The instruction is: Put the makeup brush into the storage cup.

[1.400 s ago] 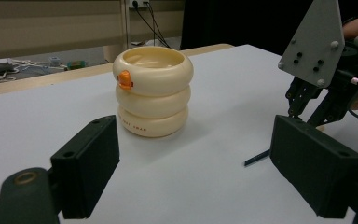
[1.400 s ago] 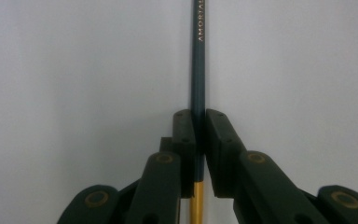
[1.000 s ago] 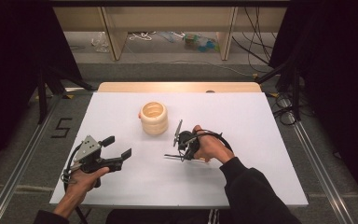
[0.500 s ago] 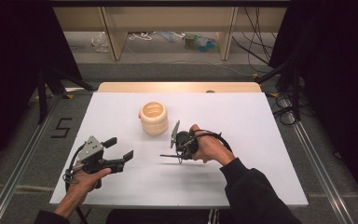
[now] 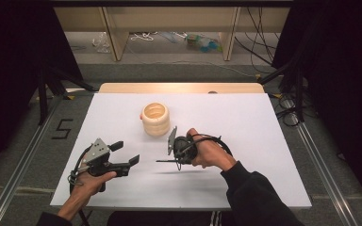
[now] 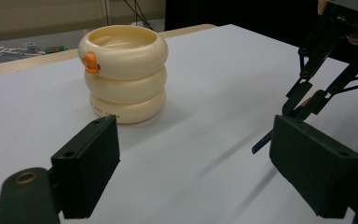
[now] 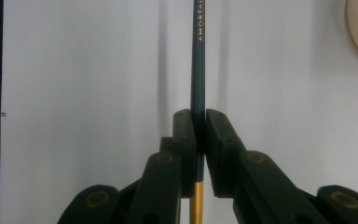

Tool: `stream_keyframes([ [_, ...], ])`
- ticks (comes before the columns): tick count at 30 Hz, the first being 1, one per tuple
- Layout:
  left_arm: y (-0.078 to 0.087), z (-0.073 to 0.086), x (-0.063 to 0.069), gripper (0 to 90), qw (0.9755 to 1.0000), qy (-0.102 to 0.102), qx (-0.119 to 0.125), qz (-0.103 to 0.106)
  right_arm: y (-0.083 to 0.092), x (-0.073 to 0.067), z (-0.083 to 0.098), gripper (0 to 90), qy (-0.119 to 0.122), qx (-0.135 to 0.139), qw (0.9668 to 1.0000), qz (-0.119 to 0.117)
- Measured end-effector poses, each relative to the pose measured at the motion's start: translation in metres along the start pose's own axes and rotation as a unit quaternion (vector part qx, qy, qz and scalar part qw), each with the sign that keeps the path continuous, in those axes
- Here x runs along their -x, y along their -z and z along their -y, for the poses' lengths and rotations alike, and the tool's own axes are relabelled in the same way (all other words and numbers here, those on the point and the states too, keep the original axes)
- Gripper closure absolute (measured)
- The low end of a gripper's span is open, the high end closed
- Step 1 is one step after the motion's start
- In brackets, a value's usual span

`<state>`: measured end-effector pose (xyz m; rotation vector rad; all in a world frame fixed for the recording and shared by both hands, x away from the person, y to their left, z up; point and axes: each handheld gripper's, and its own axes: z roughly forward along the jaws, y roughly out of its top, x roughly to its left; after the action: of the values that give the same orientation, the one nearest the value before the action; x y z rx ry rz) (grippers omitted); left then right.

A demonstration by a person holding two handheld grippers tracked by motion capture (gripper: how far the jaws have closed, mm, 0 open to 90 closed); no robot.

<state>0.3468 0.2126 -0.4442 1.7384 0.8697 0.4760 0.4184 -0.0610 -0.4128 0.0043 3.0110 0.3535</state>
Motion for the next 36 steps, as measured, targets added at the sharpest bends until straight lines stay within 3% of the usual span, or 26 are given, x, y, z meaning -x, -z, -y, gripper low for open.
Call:
stream_keyframes([
  [5,-0.003,0.001,0.004,15.8,0.9999,-0.005,-0.004,0.01,0.0,-0.003,-0.002,83.1,0.003,0.0,1.0,-0.001],
  [6,-0.005,0.001,0.006,15.7,0.9998,-0.008,-0.01,0.015,0.001,-0.002,-0.003,83.1,0.019,-0.004,0.9998,0.002],
  [8,-0.006,0.001,0.008,15.7,0.9996,-0.013,-0.016,0.019,0.001,-0.004,-0.004,83.1,0.016,-0.002,0.9999,0.0],
  [10,-0.007,0.001,0.011,15.7,0.9994,-0.018,-0.019,0.024,0.002,-0.004,-0.005,83.1,0.031,-0.007,0.9995,0.003],
  [13,-0.008,0.0,0.014,15.7,0.9992,-0.018,-0.021,0.03,0.002,-0.006,-0.007,83.1,0.034,-0.004,0.9994,0.0],
  [21,-0.012,0.001,0.023,15.8,0.9977,-0.027,-0.038,0.05,0.005,-0.01,-0.011,83.1,0.05,-0.002,0.9988,0.0],
  [24,-0.012,0.001,0.024,15.9,0.9965,-0.04,-0.044,0.058,0.006,-0.013,-0.013,83.1,0.051,0.001,0.9987,0.0],
  [25,-0.013,0.001,0.025,15.9,0.9968,-0.033,-0.044,0.058,0.006,-0.014,-0.015,83.1,0.06,-0.001,0.9982,0.001],
  [27,-0.013,0.001,0.025,15.9,0.9958,-0.044,-0.048,0.064,0.006,-0.016,-0.016,83.1,0.057,0.002,0.9984,0.0],
  [28,-0.014,0.002,0.027,16.0,0.9953,-0.046,-0.053,0.067,0.006,-0.014,-0.017,83.1,0.088,-0.002,0.9961,0.007],
  [30,-0.015,0.002,0.03,16.1,0.9946,-0.048,-0.058,0.072,0.005,-0.015,-0.019,83.1,0.095,-0.002,0.9954,0.006],
  [31,-0.015,0.002,0.03,16.1,0.9946,-0.048,-0.058,0.072,0.005,-0.015,-0.019,83.1,0.095,-0.002,0.9954,0.006],
  [32,-0.016,0.003,0.032,16.1,0.9937,-0.051,-0.062,0.077,0.005,-0.02,-0.02,83.1,0.069,0.005,0.9976,-0.002],
  [35,-0.017,0.003,0.035,16.2,0.9932,-0.05,-0.066,0.082,0.005,-0.022,-0.021,83.1,0.067,0.006,0.9977,-0.004],
  [36,-0.019,0.004,0.037,16.2,0.9919,-0.057,-0.072,0.087,0.005,-0.023,-0.022,83.1,0.073,0.005,0.9973,-0.003],
])
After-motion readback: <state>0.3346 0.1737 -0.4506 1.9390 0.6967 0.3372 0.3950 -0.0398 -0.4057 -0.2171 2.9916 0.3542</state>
